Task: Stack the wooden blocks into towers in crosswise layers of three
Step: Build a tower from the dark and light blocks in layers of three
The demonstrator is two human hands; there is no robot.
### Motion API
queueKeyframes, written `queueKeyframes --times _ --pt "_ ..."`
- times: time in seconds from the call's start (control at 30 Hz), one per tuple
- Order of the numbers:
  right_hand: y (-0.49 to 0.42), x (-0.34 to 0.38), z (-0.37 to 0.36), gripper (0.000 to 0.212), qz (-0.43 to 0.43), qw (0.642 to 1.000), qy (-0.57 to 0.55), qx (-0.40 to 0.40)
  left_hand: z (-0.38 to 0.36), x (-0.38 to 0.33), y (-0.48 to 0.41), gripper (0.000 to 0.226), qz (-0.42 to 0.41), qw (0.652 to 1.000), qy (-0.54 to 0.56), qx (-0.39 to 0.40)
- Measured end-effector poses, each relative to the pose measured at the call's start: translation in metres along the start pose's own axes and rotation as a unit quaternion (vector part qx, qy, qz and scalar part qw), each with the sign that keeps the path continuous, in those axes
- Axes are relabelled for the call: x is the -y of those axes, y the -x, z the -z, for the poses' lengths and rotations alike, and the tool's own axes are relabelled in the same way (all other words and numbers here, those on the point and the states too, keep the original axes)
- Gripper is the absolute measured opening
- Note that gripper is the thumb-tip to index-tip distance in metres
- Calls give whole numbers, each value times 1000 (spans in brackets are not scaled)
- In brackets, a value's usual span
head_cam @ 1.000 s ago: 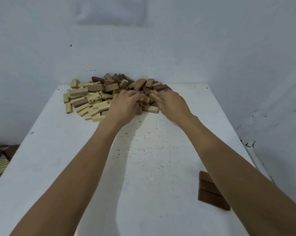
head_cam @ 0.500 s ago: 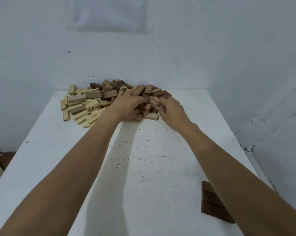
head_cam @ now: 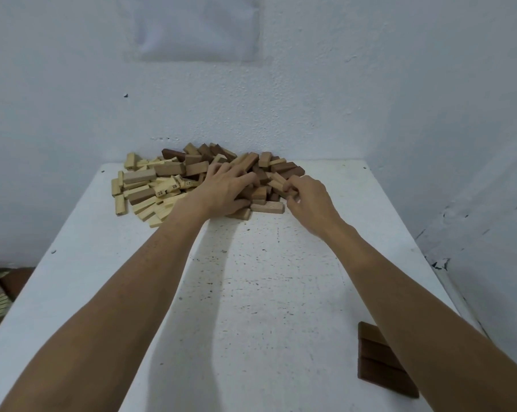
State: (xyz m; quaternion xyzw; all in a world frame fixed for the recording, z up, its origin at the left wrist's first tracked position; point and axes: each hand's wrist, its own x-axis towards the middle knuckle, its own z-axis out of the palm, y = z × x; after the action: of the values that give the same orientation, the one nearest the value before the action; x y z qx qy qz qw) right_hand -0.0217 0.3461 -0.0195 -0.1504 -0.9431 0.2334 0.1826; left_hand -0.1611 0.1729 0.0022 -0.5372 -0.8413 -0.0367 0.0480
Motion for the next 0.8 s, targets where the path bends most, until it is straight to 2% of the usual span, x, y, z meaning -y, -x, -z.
queueKeyframes --times 0.2,0.47,0.63,0.8 --pt "8 -1 1 19 3 1000 -13 -24 -5 -4 10 38 -18 997 19 -72" --pt "15 -1 4 18 0 999 -17 -32 3 -8 12 47 -29 996 16 -79" --pt "21 2 12 24 7 998 -23 -62 -6 -3 18 51 -38 991 11 -129" --pt "36 12 25 21 16 996 -50 -67 8 -14 34 49 -13 986 97 -137"
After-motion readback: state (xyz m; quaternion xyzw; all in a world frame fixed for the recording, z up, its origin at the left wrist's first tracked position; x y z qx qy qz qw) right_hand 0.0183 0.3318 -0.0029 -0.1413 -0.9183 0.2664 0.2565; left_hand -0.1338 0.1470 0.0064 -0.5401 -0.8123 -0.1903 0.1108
